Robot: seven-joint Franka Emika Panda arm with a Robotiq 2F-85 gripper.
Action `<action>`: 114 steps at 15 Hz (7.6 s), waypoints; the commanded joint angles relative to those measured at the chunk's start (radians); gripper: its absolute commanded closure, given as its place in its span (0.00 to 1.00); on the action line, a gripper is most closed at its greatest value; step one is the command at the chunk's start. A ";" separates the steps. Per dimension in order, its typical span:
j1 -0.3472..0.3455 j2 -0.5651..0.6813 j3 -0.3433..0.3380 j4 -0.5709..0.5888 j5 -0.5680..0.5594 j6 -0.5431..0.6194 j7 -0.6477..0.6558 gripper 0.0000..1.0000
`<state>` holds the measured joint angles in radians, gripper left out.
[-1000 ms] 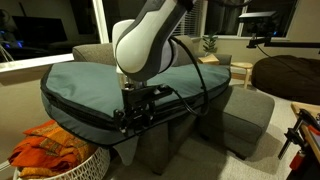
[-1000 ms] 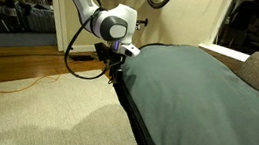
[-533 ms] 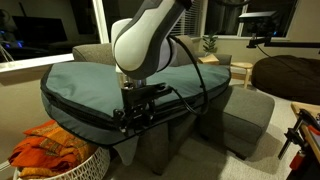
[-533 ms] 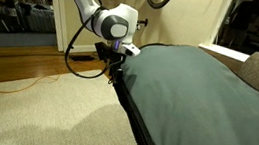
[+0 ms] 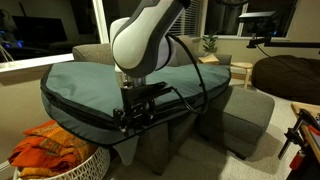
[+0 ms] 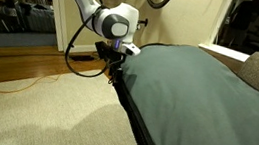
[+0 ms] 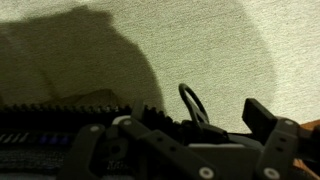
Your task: Close the zip from left to right
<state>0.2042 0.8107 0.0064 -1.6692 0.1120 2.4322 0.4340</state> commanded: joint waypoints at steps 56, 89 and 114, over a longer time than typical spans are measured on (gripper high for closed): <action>0.064 -0.026 -0.022 -0.229 0.087 0.419 -0.006 0.00; 0.190 -0.131 -0.139 -0.366 0.090 0.530 0.043 0.33; 0.107 -0.138 -0.144 -0.370 0.118 0.510 0.050 0.99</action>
<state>0.3515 0.7105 -0.1260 -2.0050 0.2222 2.9707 0.4717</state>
